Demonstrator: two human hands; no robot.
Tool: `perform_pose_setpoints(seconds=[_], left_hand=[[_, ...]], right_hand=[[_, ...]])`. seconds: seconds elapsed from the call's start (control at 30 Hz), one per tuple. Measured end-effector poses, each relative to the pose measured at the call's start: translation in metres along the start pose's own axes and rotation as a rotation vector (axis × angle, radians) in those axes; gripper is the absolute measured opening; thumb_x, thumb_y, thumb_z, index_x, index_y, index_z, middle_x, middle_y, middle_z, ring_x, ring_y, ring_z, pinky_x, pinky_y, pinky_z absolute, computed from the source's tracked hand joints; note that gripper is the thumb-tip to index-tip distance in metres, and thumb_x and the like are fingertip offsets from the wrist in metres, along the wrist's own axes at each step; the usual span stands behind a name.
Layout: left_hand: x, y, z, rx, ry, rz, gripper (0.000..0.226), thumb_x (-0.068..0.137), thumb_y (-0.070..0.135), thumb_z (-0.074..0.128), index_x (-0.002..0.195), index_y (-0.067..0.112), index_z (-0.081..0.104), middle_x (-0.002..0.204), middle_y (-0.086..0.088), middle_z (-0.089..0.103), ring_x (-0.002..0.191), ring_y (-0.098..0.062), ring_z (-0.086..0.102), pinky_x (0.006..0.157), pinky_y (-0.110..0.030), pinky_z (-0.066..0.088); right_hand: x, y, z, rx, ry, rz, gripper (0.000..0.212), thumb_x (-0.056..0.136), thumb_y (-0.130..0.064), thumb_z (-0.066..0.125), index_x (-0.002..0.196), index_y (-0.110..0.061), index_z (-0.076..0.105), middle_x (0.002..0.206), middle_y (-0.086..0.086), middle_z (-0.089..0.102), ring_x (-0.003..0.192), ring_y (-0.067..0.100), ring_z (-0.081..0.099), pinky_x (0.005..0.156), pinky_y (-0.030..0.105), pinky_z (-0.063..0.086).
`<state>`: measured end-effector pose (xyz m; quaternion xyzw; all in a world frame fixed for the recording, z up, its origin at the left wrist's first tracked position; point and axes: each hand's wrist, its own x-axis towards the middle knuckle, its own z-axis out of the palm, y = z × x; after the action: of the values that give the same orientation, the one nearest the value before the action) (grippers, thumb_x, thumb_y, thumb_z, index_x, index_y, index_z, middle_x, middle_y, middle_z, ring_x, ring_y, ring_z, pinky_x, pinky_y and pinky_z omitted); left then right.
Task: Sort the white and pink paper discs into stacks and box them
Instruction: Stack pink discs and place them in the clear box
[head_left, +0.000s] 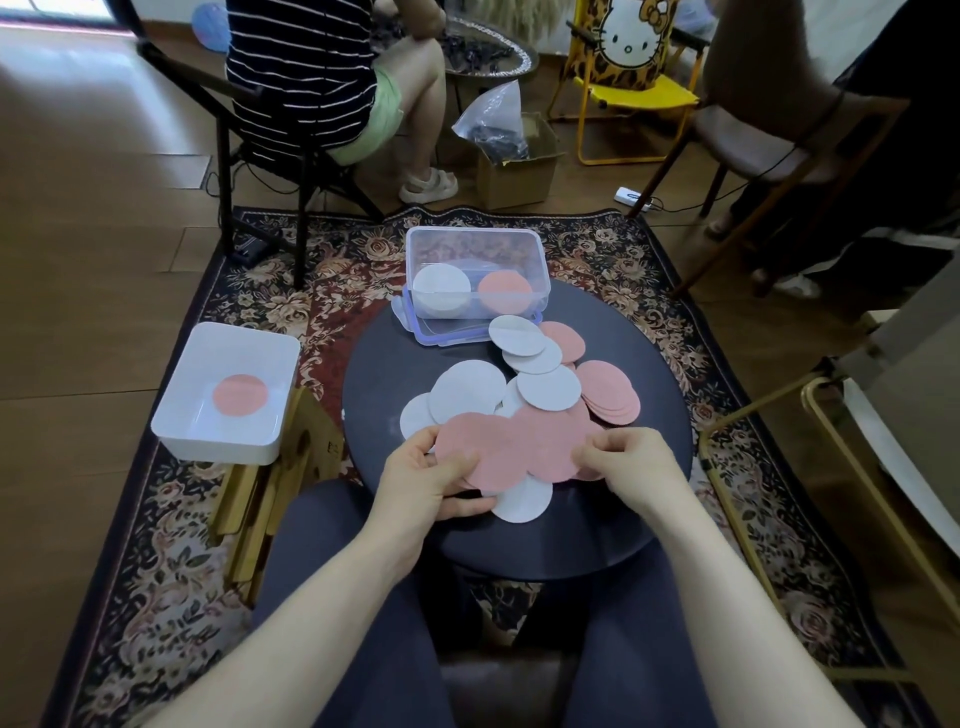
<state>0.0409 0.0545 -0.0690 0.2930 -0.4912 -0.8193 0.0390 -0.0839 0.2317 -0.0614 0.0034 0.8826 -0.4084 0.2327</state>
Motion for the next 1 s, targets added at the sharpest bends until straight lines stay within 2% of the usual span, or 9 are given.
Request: perform_pose_setpoints(seconds=[0.07,0.17,0.23,0.3,0.4,0.57,0.77,0.9,1.0], left_hand=[[0.000,0.000,0.000,0.003,0.005,0.000,0.020,0.090,0.001,0.061,0.109,0.006,0.061,0.092,-0.011,0.074,0.079,-0.027,0.072,0.064,-0.040,0.061],[0.001,0.000,0.000,0.010,0.007,0.002,0.020,0.090,0.001,0.061,0.109,0.006,0.061,0.093,-0.011,0.074,0.080,-0.028,0.072,0.065,-0.040,0.061],[0.000,-0.001,0.000,0.012,0.007,0.001,0.022,0.089,0.000,0.061,0.110,0.006,0.061,0.097,-0.013,0.073,0.082,-0.029,0.072,0.067,-0.041,0.061],[0.000,-0.001,-0.001,0.012,0.005,0.000,0.022,0.089,0.000,0.061,0.110,0.006,0.061,0.100,-0.014,0.073,0.084,-0.030,0.072,0.067,-0.041,0.061],[0.001,-0.001,-0.001,0.010,0.002,-0.002,0.022,0.088,-0.001,0.062,0.110,0.006,0.061,0.100,-0.014,0.073,0.085,-0.031,0.072,0.067,-0.040,0.061],[0.001,-0.001,-0.002,0.013,-0.006,-0.009,0.022,0.088,0.001,0.063,0.110,0.006,0.061,0.101,-0.014,0.073,0.087,-0.032,0.072,0.068,-0.041,0.061],[0.000,0.000,-0.001,0.014,-0.038,-0.007,0.027,0.084,0.000,0.067,0.110,0.006,0.061,0.096,-0.010,0.074,0.083,-0.029,0.072,0.068,-0.037,0.061],[0.000,-0.001,-0.002,-0.002,-0.028,-0.003,0.034,0.082,-0.006,0.068,0.112,0.007,0.059,0.104,-0.013,0.071,0.085,-0.027,0.072,0.068,-0.036,0.061],[0.001,-0.002,-0.001,-0.014,-0.013,0.000,0.036,0.081,-0.006,0.068,0.113,0.008,0.059,0.108,-0.014,0.070,0.087,-0.027,0.072,0.068,-0.036,0.061]], right_hand=[[-0.001,0.003,-0.003,-0.035,0.021,-0.017,0.015,0.075,-0.020,0.065,0.064,-0.011,0.062,0.062,-0.007,0.071,0.069,0.018,0.065,0.070,0.033,0.048],[-0.010,0.004,-0.007,-0.078,0.081,-0.073,0.008,0.081,-0.021,0.064,0.074,-0.019,0.063,0.074,-0.008,0.069,0.074,0.017,0.060,0.072,0.034,0.047],[-0.019,0.004,-0.008,0.092,0.084,-0.094,0.007,0.085,-0.017,0.062,0.078,-0.016,0.062,0.069,-0.005,0.069,0.059,0.016,0.051,0.059,0.029,0.044],[-0.028,0.004,-0.009,0.329,0.068,-0.076,0.008,0.090,-0.010,0.059,0.082,-0.010,0.059,0.058,-0.004,0.065,0.044,0.012,0.038,0.042,0.020,0.032],[-0.041,0.002,-0.005,0.522,0.044,-0.043,0.008,0.092,-0.008,0.058,0.084,-0.010,0.057,0.057,0.001,0.065,0.038,0.008,0.031,0.036,0.016,0.023],[-0.052,-0.001,0.013,0.522,-0.056,-0.010,0.014,0.090,-0.011,0.062,0.077,-0.012,0.057,0.062,0.005,0.067,0.038,0.009,0.034,0.038,0.018,0.024],[-0.054,-0.004,0.026,0.470,-0.081,-0.006,0.013,0.088,-0.013,0.064,0.077,-0.011,0.058,0.063,0.005,0.069,0.037,0.008,0.033,0.035,0.014,0.025],[-0.049,-0.007,0.027,0.385,-0.018,-0.012,0.017,0.084,-0.023,0.069,0.074,-0.014,0.059,0.063,-0.001,0.068,0.040,0.007,0.037,0.041,0.015,0.031],[-0.037,-0.005,0.023,0.218,0.148,-0.049,0.016,0.080,-0.036,0.071,0.079,-0.023,0.060,0.073,-0.009,0.068,0.062,0.008,0.056,0.064,0.030,0.046]])
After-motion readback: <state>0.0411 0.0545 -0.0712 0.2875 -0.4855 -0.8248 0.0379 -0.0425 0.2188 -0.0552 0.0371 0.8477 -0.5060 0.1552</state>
